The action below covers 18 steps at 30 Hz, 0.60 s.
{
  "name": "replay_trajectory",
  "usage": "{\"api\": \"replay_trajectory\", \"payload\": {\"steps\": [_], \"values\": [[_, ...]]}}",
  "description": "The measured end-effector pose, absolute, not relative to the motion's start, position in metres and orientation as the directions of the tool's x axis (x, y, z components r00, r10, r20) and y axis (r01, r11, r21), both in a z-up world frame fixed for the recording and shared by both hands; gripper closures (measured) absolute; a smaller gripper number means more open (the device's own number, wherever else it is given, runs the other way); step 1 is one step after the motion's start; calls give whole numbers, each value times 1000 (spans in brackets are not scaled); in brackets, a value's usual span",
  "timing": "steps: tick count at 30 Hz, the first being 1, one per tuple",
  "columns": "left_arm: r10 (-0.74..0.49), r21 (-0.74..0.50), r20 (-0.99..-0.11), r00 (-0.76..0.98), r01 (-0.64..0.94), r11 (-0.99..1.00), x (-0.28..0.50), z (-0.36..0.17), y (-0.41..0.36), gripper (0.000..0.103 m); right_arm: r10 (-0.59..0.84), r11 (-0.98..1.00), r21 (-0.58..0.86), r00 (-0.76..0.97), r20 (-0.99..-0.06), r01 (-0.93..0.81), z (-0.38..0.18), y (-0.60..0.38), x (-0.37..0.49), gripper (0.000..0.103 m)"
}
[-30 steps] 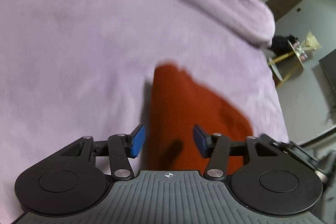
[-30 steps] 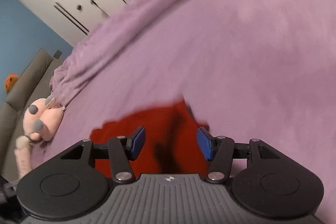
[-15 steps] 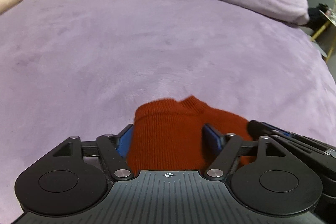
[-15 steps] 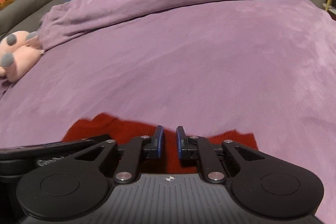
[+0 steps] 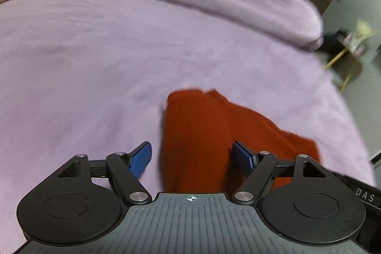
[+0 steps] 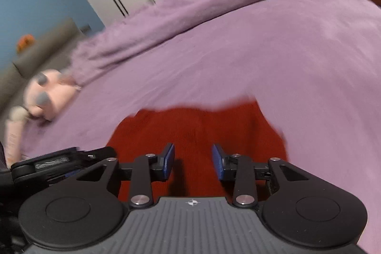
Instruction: Fold small clothes
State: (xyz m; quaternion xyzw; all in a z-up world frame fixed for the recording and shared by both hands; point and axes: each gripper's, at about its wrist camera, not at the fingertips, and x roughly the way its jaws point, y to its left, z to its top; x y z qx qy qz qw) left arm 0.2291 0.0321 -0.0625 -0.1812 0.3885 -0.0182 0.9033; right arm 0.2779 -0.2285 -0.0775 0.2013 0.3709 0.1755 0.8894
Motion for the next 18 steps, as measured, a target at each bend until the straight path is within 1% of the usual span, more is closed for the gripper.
{"api": "replay_trajectory", "payload": {"steps": [1, 2, 4, 6, 7, 10, 12, 14, 16, 18], "values": [[-179, -356, -690, 701, -114, 928, 203, -61, 35, 23, 471, 843, 517, 663, -581, -146, -78, -240, 256, 65], [-176, -358, -697, 695, -124, 926, 177, -61, 36, 23, 468, 831, 544, 671, -575, -114, -81, -252, 232, 60], [-161, -343, -700, 695, -130, 930, 133, -64, 34, 23, 440, 822, 568, 665, -604, -28, -87, -267, 198, 60], [-133, -313, -713, 689, -143, 939, 104, -68, 27, 24, 459, 791, 612, 680, -572, -19, -87, -277, 178, 60], [-125, -298, -710, 693, -135, 945, 94, -70, 21, 24, 483, 776, 631, 667, -568, -25, -87, -278, 176, 57], [-98, -214, -742, 663, -96, 972, 95, -79, 2, 28, 510, 723, 691, 662, -550, 17, -90, -277, 182, 57], [-50, -162, -730, 682, -102, 981, 101, -82, -6, 28, 530, 663, 745, 658, -534, 70, -95, -276, 183, 57], [-10, -105, -739, 674, -102, 989, 107, -85, -13, 28, 557, 614, 782, 645, -524, 106, -98, -277, 179, 57], [7, -113, -735, 678, -133, 985, 110, -86, -12, 27, 549, 621, 774, 637, -542, 123, -101, -282, 171, 58], [3, -134, -751, 660, -157, 978, 114, -87, -10, 27, 549, 614, 777, 632, -548, 140, -109, -278, 175, 58]]}}
